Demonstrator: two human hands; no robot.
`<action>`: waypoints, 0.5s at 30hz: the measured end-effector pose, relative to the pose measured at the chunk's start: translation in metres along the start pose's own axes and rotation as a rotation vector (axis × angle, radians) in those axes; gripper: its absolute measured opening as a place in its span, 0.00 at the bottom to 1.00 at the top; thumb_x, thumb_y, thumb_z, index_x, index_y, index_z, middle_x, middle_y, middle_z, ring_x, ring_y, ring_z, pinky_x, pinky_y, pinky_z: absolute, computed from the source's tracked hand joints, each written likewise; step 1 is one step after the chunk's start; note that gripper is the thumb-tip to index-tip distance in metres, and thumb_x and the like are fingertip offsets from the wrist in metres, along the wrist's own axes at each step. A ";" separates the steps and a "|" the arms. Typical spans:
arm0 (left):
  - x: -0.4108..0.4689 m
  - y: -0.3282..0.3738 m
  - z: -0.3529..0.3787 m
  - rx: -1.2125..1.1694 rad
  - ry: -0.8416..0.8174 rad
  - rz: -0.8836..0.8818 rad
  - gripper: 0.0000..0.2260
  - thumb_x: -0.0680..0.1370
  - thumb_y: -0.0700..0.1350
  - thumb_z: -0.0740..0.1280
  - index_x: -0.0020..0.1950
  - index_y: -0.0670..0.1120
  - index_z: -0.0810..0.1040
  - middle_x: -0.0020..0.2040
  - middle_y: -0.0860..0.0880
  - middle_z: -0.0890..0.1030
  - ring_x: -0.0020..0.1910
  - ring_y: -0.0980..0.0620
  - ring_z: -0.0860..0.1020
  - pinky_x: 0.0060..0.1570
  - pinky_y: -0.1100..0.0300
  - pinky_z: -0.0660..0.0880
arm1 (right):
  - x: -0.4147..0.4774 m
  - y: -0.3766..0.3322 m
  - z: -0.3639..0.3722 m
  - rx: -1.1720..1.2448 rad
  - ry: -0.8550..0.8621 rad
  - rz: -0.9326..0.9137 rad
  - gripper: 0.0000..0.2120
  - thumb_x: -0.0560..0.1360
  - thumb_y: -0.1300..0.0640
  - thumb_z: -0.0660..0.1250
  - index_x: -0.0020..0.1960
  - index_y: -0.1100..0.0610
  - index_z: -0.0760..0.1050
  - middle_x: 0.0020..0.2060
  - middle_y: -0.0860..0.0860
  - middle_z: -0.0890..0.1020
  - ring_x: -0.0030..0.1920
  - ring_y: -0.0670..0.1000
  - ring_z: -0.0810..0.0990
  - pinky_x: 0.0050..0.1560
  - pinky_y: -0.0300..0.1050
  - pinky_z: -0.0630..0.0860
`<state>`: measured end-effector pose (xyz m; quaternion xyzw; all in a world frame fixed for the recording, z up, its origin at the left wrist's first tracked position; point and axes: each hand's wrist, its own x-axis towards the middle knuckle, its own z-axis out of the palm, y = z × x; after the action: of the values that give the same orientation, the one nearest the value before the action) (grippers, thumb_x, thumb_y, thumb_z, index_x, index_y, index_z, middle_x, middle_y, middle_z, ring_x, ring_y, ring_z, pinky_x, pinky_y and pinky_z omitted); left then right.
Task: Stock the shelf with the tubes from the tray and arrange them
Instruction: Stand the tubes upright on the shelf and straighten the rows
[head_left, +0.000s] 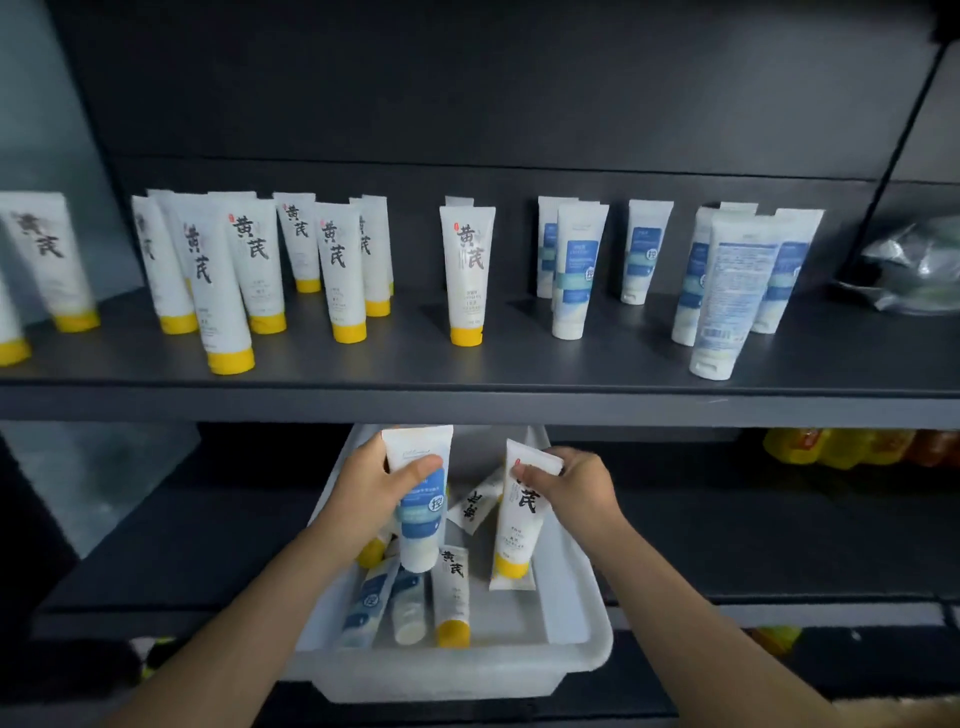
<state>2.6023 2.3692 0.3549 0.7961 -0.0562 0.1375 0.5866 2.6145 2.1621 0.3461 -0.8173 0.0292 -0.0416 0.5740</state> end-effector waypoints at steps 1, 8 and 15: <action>-0.005 0.009 0.000 0.006 0.017 0.015 0.12 0.74 0.37 0.69 0.42 0.54 0.73 0.41 0.56 0.78 0.34 0.69 0.78 0.35 0.77 0.72 | -0.002 -0.007 -0.008 -0.039 -0.023 -0.034 0.07 0.70 0.55 0.73 0.41 0.59 0.80 0.35 0.54 0.83 0.35 0.50 0.78 0.37 0.42 0.72; -0.033 0.079 -0.015 0.023 0.134 0.085 0.05 0.75 0.41 0.68 0.47 0.49 0.75 0.43 0.57 0.78 0.42 0.63 0.76 0.37 0.73 0.74 | -0.024 -0.056 -0.051 -0.214 -0.159 -0.232 0.14 0.69 0.52 0.73 0.44 0.64 0.81 0.41 0.57 0.85 0.41 0.52 0.81 0.41 0.42 0.73; -0.047 0.147 -0.040 0.058 0.152 0.153 0.07 0.74 0.43 0.70 0.43 0.54 0.75 0.44 0.57 0.80 0.43 0.61 0.78 0.42 0.66 0.74 | -0.043 -0.116 -0.072 -0.212 -0.257 -0.374 0.13 0.70 0.53 0.73 0.43 0.65 0.80 0.38 0.55 0.84 0.32 0.46 0.76 0.31 0.35 0.69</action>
<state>2.5147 2.3589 0.4875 0.7933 -0.0682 0.2433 0.5539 2.5639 2.1382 0.4783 -0.8628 -0.1914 -0.0396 0.4663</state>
